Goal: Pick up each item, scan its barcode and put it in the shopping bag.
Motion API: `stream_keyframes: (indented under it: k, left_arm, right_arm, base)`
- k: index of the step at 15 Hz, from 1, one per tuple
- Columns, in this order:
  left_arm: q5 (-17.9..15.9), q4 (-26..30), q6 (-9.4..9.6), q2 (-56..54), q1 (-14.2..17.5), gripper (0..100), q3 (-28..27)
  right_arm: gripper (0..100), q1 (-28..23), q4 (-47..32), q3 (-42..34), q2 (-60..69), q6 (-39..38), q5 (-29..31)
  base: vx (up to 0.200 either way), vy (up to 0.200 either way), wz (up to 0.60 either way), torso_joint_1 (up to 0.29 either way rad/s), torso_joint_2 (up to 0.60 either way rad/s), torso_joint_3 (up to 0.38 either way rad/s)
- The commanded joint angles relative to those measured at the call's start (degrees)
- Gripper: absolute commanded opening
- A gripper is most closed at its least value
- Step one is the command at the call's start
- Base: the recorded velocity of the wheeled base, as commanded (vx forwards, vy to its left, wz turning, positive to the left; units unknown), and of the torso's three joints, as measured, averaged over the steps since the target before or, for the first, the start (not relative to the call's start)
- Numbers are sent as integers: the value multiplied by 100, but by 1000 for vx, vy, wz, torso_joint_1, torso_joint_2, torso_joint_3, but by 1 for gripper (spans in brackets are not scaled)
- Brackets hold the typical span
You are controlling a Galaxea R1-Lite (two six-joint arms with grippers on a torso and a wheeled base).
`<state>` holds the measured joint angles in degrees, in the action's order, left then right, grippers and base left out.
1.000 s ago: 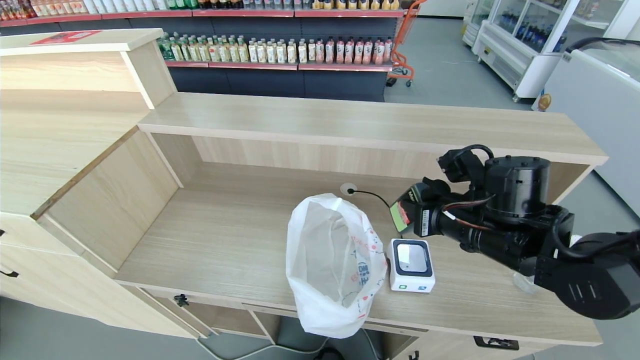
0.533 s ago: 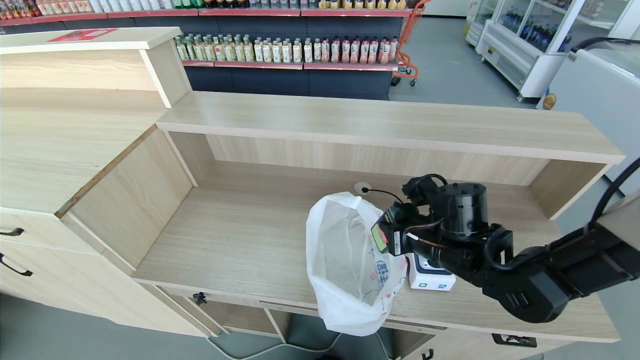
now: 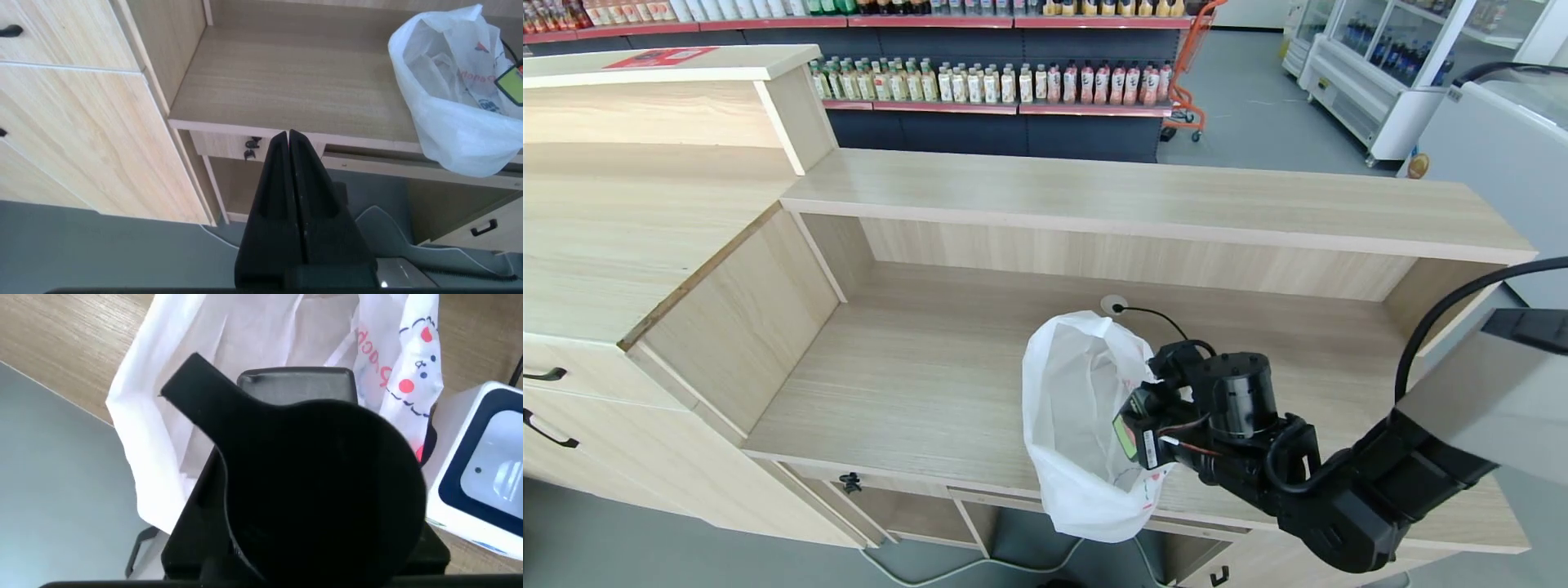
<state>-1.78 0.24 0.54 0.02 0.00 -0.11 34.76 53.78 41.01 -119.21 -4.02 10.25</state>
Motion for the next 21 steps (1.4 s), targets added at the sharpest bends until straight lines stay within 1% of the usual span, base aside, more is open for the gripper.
stream_keyframes:
  k: [1,8,13,14,18,21]
  left_arm:
    - [2,2,-1,6,0,0,-7]
    - [2,2,-1,-2,0,0,2]
    - [-7,2,-1,-2,0,0,2]
    - [2,2,-1,-2,0,0,-7]
    - [2,2,-1,-2,0,0,2]
    - [2,2,-1,6,0,0,-7]
  right_arm:
    - [0,14,80,-23,-225,7,3]
    - [0,75,871,56,-1166,420,-6]
    - [0,181,888,127,-1412,420,3]
    - [100,181,888,144,-1412,420,3]
    - [100,49,879,206,-1139,420,-6]
    - [100,-188,827,320,-489,411,-111]
  base:
    - [0,0,0,0,0,0]
    - [0,0,0,0,0,0]
    - [0,0,0,0,0,0]
    - [0,0,0,0,0,0]
    - [0,0,0,0,0,0]
    - [0,0,0,0,0,0]
